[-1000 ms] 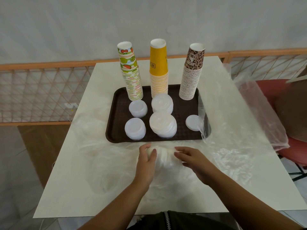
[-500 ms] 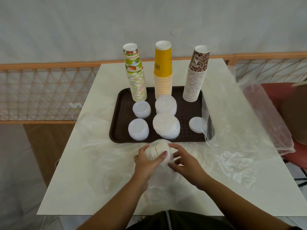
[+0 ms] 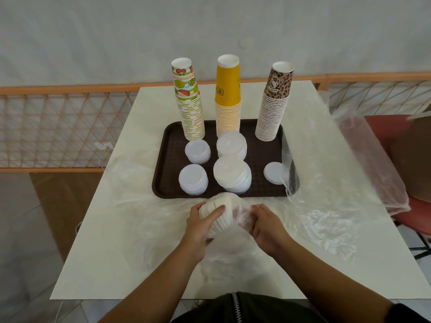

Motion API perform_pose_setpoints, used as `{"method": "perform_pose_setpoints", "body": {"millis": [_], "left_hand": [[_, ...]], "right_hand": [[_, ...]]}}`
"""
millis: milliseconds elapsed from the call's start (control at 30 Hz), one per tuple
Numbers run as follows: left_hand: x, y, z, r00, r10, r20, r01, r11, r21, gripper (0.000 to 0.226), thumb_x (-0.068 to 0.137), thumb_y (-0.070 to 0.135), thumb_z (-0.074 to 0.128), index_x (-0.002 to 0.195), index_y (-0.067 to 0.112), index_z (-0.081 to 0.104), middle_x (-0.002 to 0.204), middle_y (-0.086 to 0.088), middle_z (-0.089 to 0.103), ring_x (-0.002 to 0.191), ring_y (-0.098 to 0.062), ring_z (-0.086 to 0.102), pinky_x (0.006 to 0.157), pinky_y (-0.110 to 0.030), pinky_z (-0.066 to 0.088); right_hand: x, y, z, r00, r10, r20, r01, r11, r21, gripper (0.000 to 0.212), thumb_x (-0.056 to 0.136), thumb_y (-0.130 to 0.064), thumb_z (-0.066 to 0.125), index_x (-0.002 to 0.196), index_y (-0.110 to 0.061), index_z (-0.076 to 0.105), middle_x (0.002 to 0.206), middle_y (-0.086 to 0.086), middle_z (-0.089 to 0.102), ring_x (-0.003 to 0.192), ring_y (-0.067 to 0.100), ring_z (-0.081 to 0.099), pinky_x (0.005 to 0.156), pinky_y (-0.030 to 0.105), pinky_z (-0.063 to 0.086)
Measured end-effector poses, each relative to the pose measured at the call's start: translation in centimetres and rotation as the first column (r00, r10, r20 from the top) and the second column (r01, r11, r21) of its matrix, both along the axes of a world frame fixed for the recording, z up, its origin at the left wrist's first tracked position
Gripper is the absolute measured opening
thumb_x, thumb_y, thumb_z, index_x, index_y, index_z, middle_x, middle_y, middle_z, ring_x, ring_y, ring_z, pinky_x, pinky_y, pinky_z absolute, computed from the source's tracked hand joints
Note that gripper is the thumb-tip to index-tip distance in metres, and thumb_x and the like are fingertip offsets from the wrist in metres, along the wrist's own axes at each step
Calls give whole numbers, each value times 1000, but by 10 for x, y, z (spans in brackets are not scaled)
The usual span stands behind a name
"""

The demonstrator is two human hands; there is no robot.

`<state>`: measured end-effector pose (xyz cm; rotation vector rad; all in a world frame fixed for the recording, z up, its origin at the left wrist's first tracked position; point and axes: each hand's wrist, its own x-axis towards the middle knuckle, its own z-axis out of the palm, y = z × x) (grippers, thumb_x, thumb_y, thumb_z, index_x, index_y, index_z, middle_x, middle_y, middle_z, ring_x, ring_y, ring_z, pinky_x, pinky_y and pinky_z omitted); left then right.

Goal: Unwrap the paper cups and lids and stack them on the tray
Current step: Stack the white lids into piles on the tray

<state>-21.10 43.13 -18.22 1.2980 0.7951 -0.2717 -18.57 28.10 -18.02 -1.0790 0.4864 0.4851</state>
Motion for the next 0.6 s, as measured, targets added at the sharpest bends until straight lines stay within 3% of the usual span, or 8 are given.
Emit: {"method": "perform_pose_setpoints", "body": {"millis": [33,100,167,200,267,333,467,600], "left_hand": [[0,0,1,1000,-3,-4,3,1000,-1,78,61,48,81,128,34,42,132,0,46,113,-26,49,87,-44,51],[0,-2,3,999,-43,-17,44,997,66,99,43,59,82,130,34,41,134,0,43,115,-26,48,86,-43,51],[0,-6,4,994,-103,-43,110,968,224,101,47,55,85,134,35,36,137,1,36,117,-25,44,91,-43,51],[1,-8,2,991,-122,-45,130,946,295,96,54,50,85,134,35,35,136,2,34,116,-23,42,94,-43,50],[0,-9,1,990,-137,-16,134,926,354,82,64,43,83,130,38,36,130,3,34,111,-20,40,95,-42,49],[0,-5,0,990,-141,23,127,942,312,65,69,37,81,120,40,40,126,4,39,109,-19,43,92,-41,50],[-3,13,5,995,-83,59,80,996,48,37,80,19,71,105,36,50,118,0,50,106,-24,51,79,-42,54],[0,34,14,996,-86,32,90,986,-140,41,84,16,64,120,28,49,125,-5,50,114,-30,50,71,-41,53]], "right_hand": [[0,0,-4,1000,24,-7,-24,999,-30,22,99,-9,39,79,-6,50,81,18,61,83,29,65,77,38,55],[-3,2,-8,977,186,108,-144,939,-313,18,99,-17,45,85,-6,50,88,20,62,84,29,65,78,39,56],[-5,4,-7,867,446,221,-203,723,-660,16,95,-20,52,83,-10,49,78,9,59,70,15,57,69,26,52],[-5,6,-6,803,550,231,-209,622,-755,16,94,-18,53,80,-14,48,73,1,56,65,9,52,63,17,47],[-3,9,-7,734,645,213,-211,514,-831,20,94,-16,54,77,-20,45,68,-8,51,60,5,48,56,10,41],[2,6,-13,757,622,200,-164,478,-863,21,94,-18,55,76,-18,44,68,-5,52,62,8,50,56,11,39],[11,-17,-30,840,536,85,-154,385,-910,22,94,-13,52,75,-12,41,68,2,49,63,15,46,55,19,37],[15,-28,-36,811,584,18,-222,336,-915,13,93,-16,51,82,-11,47,72,0,52,61,9,44,57,18,38]]}}
